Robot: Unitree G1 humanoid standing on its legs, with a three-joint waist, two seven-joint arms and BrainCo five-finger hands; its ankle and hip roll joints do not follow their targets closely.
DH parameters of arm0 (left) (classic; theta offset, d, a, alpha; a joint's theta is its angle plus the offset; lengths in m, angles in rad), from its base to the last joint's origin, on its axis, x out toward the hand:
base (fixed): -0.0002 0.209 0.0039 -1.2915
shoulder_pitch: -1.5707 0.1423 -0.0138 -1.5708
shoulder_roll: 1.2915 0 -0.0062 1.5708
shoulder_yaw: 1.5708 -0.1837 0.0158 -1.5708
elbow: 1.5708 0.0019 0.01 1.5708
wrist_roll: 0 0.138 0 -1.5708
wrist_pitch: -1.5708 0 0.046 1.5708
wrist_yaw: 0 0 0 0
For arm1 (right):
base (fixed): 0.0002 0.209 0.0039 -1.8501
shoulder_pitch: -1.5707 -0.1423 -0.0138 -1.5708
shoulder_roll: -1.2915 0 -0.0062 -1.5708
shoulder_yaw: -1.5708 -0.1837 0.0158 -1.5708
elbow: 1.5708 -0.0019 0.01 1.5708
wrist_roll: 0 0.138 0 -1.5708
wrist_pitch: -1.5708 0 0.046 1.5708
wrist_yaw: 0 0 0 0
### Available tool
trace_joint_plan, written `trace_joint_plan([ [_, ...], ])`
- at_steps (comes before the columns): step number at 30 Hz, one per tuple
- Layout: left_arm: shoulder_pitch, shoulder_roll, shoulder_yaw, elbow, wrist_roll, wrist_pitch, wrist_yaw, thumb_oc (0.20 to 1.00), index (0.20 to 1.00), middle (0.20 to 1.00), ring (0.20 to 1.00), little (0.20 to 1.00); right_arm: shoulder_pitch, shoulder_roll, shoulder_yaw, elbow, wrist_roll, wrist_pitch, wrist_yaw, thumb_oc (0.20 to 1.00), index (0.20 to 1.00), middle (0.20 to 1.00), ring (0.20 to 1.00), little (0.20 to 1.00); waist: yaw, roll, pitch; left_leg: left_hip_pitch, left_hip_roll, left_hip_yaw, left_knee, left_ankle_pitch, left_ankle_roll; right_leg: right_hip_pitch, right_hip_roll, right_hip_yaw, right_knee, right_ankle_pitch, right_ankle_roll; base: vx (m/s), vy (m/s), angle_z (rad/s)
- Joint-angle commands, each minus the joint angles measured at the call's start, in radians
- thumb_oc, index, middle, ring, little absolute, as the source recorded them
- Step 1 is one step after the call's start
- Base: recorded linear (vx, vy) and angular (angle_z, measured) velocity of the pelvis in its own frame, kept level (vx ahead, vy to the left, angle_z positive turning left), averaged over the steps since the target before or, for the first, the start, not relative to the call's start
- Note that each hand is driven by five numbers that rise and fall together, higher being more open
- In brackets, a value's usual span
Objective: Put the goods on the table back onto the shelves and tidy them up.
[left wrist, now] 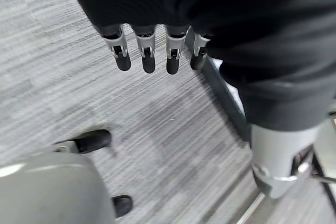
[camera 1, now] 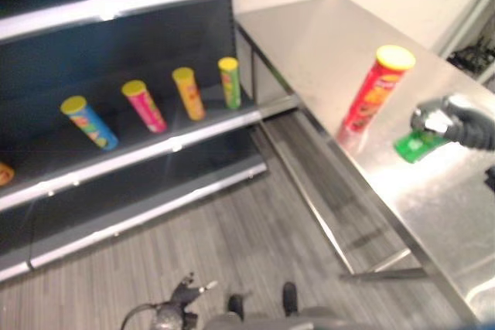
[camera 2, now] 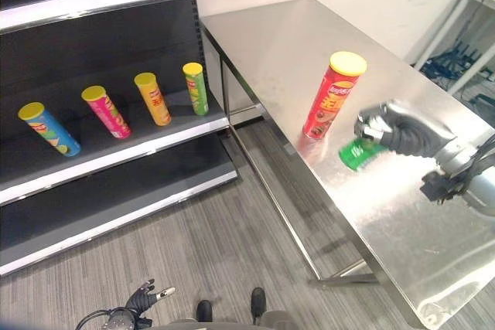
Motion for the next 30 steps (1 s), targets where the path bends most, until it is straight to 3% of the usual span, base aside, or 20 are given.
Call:
trace_joint_plan([
  [1, -0.02, 0.042, -0.013, -0.008, -0.005, -0.037, -0.014, 1.0, 1.0, 1.0, 1.0, 1.0, -0.078, -0.028, -0.047, -0.016, 0.071, -0.04, -0.056, 0.2, 0.2, 0.2, 0.2, 0.2, 0.046, -0.042, -0.057, 0.013, 0.043, 0.016, 0.008, -0.04, -0.093, 0.075, -0.029, 0.031, 0.055, -0.188, 0.115, 0.0, -0.061, 0.25],
  [6, 0.002, 0.052, -0.021, -0.023, 0.005, -0.04, -0.016, 1.0, 1.0, 1.0, 1.0, 1.0, -0.23, -0.019, -0.013, -0.048, 0.092, -0.055, -0.082, 0.2, 0.2, 0.2, 0.2, 0.2, 0.079, -0.042, -0.059, -0.001, 0.051, -0.027, 0.029, -0.039, -0.094, 0.076, -0.018, 0.012, 0.081, -0.21, 0.1, 0.0, -0.094, 0.19],
  [9, -0.009, 0.064, -0.016, -0.043, -0.015, -0.042, -0.007, 1.0, 1.0, 1.0, 1.0, 1.0, -0.316, -0.06, 0.025, -0.018, 0.03, -0.051, -0.138, 0.2, 0.2, 0.2, 0.2, 0.2, 0.1, -0.052, -0.013, -0.099, 0.04, -0.056, 0.18, -0.064, -0.105, 0.072, -0.028, -0.016, 0.111, -0.23, 0.085, -0.09, -0.032, 0.17],
  [11, -0.012, 0.063, -0.022, -0.052, -0.035, -0.043, -0.006, 1.0, 1.0, 1.0, 1.0, 1.0, -0.351, -0.096, 0.059, 0.008, -0.019, -0.042, -0.164, 0.2, 0.2, 0.2, 0.2, 0.2, 0.112, -0.051, 0.005, -0.144, 0.049, -0.061, 0.206, -0.045, -0.12, 0.077, -0.036, -0.053, 0.119, -0.232, 0.086, -0.06, 0.04, 0.72],
  [14, -0.007, 0.062, -0.028, -0.036, -0.052, -0.04, 0.001, 1.0, 1.0, 1.0, 1.0, 1.0, -0.394, -0.138, 0.114, 0.051, -0.074, -0.026, -0.197, 0.2, 0.2, 0.2, 0.2, 0.2, 0.126, -0.055, 0.005, -0.214, 0.105, -0.062, 0.146, 0.038, -0.133, 0.079, -0.047, -0.097, 0.119, -0.235, 0.1, 0.03, 0.085, 0.76],
  [16, -0.009, 0.07, -0.027, -0.019, -0.051, -0.04, 0.015, 1.0, 1.0, 1.0, 1.0, 1.0, -0.421, -0.163, 0.152, 0.09, -0.119, -0.018, -0.234, 0.2, 0.2, 0.2, 0.2, 0.2, 0.137, -0.063, 0.001, -0.263, 0.147, -0.058, 0.077, 0.066, -0.151, 0.088, -0.059, -0.104, 0.11, -0.251, 0.111, 0.1, 0.152, 0.71],
  [19, -0.003, 0.09, -0.024, -0.019, -0.047, -0.038, 0.029, 1.0, 1.0, 1.0, 1.0, 1.0, -0.473, -0.198, 0.226, 0.142, -0.164, 0.006, -0.26, 0.2, 0.2, 0.2, 0.2, 0.2, 0.14, -0.068, -0.007, -0.295, 0.205, 0.004, 0.018, 0.089, -0.172, 0.123, -0.084, -0.108, 0.086, -0.266, 0.129, 0.17, 0.232, 0.37],
  [21, 0.011, 0.104, -0.014, -0.025, -0.051, -0.039, 0.029, 1.0, 1.0, 1.0, 1.0, 1.0, -0.548, -0.21, 0.308, 0.167, -0.18, 0.019, -0.263, 0.2, 0.2, 0.2, 0.2, 0.2, 0.147, -0.051, -0.025, -0.268, 0.233, 0.041, 0.008, 0.121, -0.185, 0.153, -0.097, -0.102, 0.066, -0.265, 0.144, 0.23, 0.35, 0.1],
  [23, 0.007, 0.113, -0.013, -0.025, -0.045, -0.041, 0.034, 1.0, 1.0, 1.0, 1.0, 1.0, -0.628, -0.208, 0.381, 0.194, -0.21, 0.032, -0.272, 0.2, 0.2, 0.2, 0.2, 0.2, 0.15, -0.037, -0.044, -0.245, 0.225, 0.056, 0.008, 0.146, -0.191, 0.164, -0.138, -0.111, 0.056, -0.242, 0.17, 0.24, 0.454, -0.15],
  [24, -0.005, 0.134, -0.013, -0.023, -0.04, -0.042, 0.041, 1.0, 1.0, 1.0, 1.0, 1.0, -0.683, -0.185, 0.422, 0.211, -0.228, 0.039, -0.282, 0.2, 0.2, 0.2, 0.2, 0.2, 0.159, -0.041, -0.054, -0.228, 0.201, 0.08, 0.021, 0.134, -0.183, 0.157, -0.195, -0.116, 0.063, -0.207, 0.189, 0.17, 0.377, -0.26],
  [26, -0.004, 0.142, -0.009, -0.026, -0.038, -0.04, 0.043, 1.0, 1.0, 1.0, 1.0, 1.0, -0.745, -0.165, 0.482, 0.232, -0.238, 0.047, -0.29, 0.2, 0.2, 0.2, 0.2, 0.2, 0.16, -0.046, -0.061, -0.219, 0.185, 0.092, 0.031, 0.119, -0.174, 0.148, -0.223, -0.108, 0.069, -0.179, 0.189, 0.14, 0.31, -0.13],
  [30, -0.021, 0.172, -0.012, -0.033, -0.034, -0.036, 0.056, 1.0, 1.0, 1.0, 1.0, 1.0, -0.893, -0.131, 0.621, 0.293, -0.323, 0.08, -0.326, 0.2, 0.2, 0.2, 0.2, 0.2, 0.167, -0.065, -0.068, -0.198, 0.104, 0.107, 0.058, 0.057, -0.124, 0.094, -0.316, -0.061, 0.123, -0.033, 0.189, 0.11, 0.327, 0.2],
])
